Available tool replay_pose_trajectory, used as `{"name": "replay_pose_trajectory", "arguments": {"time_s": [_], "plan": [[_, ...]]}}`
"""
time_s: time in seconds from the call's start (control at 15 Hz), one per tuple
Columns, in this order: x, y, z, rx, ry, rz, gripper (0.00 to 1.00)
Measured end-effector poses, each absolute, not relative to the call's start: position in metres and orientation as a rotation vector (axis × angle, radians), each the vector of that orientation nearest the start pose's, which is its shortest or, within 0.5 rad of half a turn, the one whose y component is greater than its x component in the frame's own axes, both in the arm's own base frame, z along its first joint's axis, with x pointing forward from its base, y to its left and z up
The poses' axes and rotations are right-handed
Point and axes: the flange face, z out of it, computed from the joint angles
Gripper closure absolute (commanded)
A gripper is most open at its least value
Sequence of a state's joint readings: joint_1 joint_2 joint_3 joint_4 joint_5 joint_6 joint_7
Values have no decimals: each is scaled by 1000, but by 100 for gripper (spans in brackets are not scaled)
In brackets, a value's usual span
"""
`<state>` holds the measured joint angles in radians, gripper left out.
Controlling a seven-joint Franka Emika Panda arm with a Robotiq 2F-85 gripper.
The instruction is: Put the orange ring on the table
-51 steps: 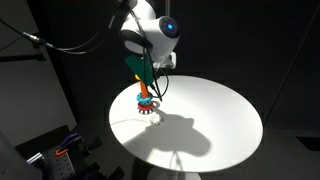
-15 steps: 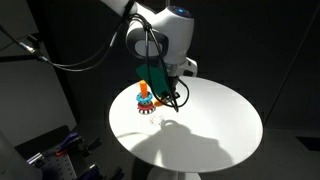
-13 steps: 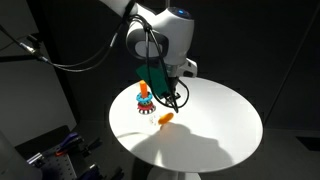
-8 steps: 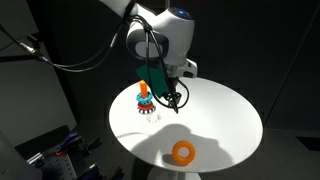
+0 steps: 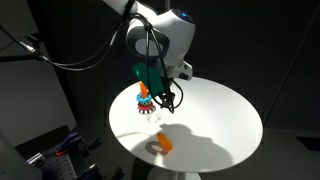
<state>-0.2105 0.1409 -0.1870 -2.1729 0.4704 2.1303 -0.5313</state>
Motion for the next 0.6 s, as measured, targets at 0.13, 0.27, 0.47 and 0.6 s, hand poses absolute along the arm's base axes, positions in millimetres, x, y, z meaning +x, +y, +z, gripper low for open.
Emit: {"name": "replay_pose_trajectory", "arguments": {"time_s": [0.13, 0.27, 0.47, 0.6], "plan": [[497, -184, 322, -2720, 198, 36, 0], [494, -180, 327, -2701, 184, 60, 0], [491, -177, 339, -2685, 167, 67, 0], [491, -176, 347, -2685, 160, 50, 0]]}}
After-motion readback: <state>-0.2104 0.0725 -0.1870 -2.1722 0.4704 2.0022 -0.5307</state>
